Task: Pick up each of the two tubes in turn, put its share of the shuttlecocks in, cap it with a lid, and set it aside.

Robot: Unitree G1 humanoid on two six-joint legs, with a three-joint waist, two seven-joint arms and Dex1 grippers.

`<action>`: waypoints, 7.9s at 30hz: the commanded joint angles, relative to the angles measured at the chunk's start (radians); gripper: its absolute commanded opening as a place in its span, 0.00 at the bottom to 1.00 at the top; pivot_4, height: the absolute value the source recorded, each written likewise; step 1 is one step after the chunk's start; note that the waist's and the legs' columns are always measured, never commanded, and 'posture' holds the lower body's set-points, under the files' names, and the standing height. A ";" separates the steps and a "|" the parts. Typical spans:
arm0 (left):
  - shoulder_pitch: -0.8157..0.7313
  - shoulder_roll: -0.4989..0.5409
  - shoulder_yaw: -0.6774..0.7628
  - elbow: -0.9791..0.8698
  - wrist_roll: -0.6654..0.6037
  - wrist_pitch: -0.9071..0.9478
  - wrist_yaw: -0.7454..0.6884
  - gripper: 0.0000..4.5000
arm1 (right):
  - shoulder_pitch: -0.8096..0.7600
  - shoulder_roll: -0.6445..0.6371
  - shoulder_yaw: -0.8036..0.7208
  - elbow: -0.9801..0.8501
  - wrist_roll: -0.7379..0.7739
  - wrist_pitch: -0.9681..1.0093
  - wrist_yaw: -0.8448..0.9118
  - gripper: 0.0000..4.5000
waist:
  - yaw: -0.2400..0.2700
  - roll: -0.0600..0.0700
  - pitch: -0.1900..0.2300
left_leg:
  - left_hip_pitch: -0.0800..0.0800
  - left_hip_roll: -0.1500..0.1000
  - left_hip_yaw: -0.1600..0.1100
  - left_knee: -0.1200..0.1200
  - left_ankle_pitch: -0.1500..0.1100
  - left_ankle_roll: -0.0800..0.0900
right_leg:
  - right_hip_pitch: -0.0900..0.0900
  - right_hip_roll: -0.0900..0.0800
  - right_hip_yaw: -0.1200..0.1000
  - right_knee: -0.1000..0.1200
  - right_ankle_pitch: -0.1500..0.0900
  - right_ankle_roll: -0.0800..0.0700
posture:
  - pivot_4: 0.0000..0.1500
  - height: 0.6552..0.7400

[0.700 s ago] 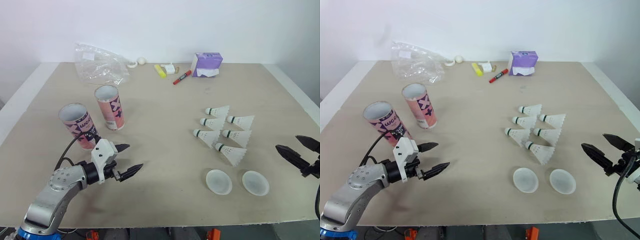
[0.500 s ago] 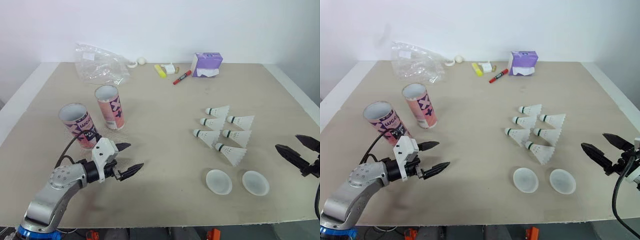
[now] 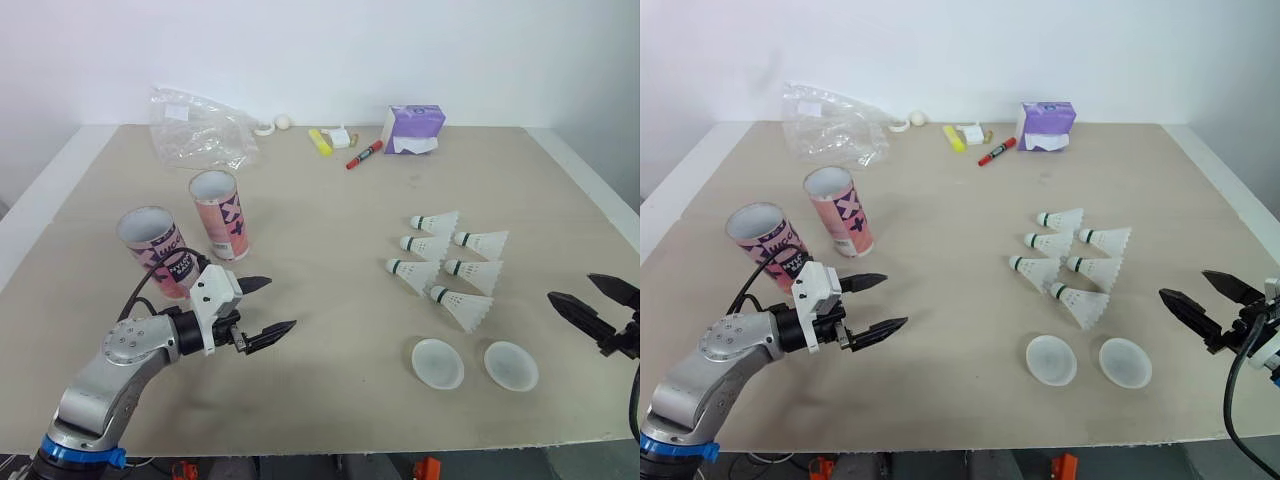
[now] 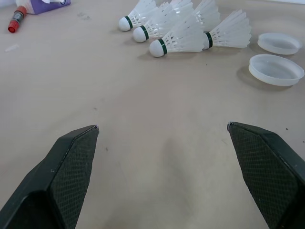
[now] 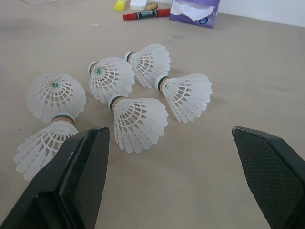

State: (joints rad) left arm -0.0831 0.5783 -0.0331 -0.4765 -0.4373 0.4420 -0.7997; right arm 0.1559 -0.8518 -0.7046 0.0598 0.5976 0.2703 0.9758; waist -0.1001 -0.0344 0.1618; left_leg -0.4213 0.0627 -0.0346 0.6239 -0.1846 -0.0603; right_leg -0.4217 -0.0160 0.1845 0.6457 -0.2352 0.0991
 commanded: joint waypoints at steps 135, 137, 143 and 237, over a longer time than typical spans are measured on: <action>-0.143 -0.108 0.234 0.633 0.144 -0.420 0.139 0.82 | -0.395 0.270 0.744 -0.420 -0.066 0.070 -0.009 1.00 | 0.004 -0.007 0.003 | -0.002 -0.003 -0.003 -0.003 0.000 -0.001 | 0.000 -0.002 0.000 -0.001 -0.001 0.003 | 1.00 1.00; -0.139 -0.110 0.233 0.626 0.139 -0.418 0.135 0.82 | -0.394 0.272 0.745 -0.418 -0.067 0.069 -0.009 1.00 | 0.004 -0.007 0.003 | -0.002 -0.003 -0.003 -0.003 0.000 -0.001 | 0.000 -0.002 0.000 -0.001 -0.001 0.003 | 1.00 1.00; -0.138 -0.112 0.239 0.619 0.144 -0.413 0.152 0.69 | -0.391 0.278 0.753 -0.417 -0.072 0.064 -0.011 1.00 | 0.004 -0.007 0.003 | -0.002 -0.003 -0.003 -0.003 0.000 -0.001 | 0.000 -0.002 0.000 -0.001 -0.001 0.003 | 1.00 1.00; -0.715 -0.007 -0.517 0.380 0.523 0.053 -0.543 0.69 | 0.305 0.413 0.168 -0.664 0.096 0.218 -0.531 1.00 | 0.053 0.004 -0.001 | -0.002 -0.015 -0.020 0.006 -0.001 0.001 | 0.014 -0.007 -0.005 0.000 -0.010 0.007 | 1.00 1.00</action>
State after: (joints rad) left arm -0.8071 0.5738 -0.5470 -0.0782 0.0874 0.4884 -1.3518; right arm 0.4673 -0.4377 -0.5235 -0.5996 0.6749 0.4887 0.4519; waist -0.0468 -0.0301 0.1603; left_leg -0.4233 0.0479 -0.0544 0.6302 -0.1852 -0.0594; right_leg -0.4075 -0.0231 0.1791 0.6453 -0.2448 0.1057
